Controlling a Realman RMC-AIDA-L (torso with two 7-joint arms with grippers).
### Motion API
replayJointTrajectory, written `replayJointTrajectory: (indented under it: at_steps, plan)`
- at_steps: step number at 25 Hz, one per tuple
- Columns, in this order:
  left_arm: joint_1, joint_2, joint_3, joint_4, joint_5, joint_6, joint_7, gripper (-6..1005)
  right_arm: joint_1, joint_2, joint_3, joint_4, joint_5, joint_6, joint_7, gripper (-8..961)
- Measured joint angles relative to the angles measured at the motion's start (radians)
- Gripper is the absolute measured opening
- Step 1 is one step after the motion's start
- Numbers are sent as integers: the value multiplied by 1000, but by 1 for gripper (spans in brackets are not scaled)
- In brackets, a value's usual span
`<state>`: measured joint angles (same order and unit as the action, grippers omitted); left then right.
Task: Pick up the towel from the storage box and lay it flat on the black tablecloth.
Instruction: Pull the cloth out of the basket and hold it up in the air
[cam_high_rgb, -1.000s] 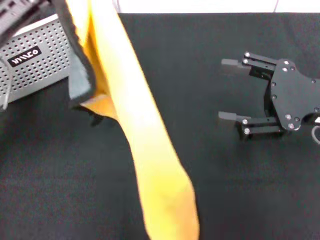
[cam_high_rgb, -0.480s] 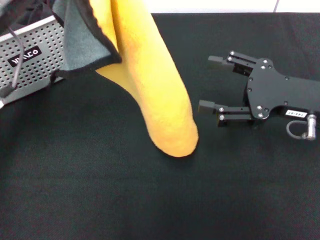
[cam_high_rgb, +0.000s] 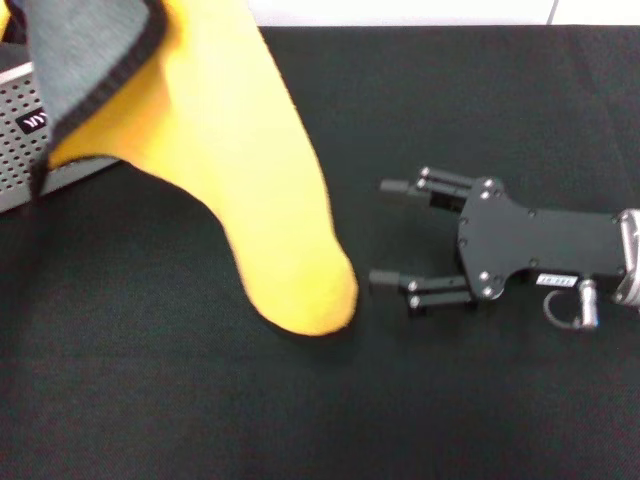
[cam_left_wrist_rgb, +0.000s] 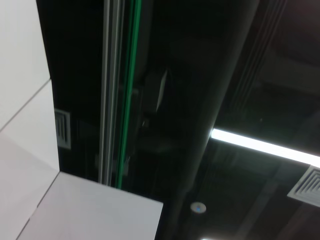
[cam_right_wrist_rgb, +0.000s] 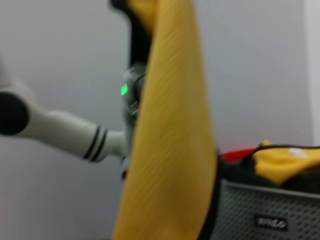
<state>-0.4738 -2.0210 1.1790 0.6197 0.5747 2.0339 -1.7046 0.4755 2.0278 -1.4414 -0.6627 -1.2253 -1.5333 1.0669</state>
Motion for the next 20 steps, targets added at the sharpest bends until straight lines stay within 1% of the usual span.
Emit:
replayJointTrajectory:
  at_steps: [4, 8, 12, 15, 20]
  plan:
    - [-1, 0, 1, 1, -32, 0, 0, 23, -4, 0, -80, 1, 34, 68, -47, 868]
    - [-9, -3, -1, -6, -67, 0, 1, 23, -1, 0, -205, -1, 153, 189, -110, 868]
    - [-23, -6, -2, -28, -93, -1, 4, 23, 2, 0, -287, -6, 258, 271, -187, 868]
    - [-29, -6, -16, -54, -112, -1, 7, 23, 2, 0, -322, -9, 309, 281, -223, 868]
    - [-33, -12, -86, -122, -109, -3, 12, 23, -16, 0, -327, -28, 323, 211, -248, 868]
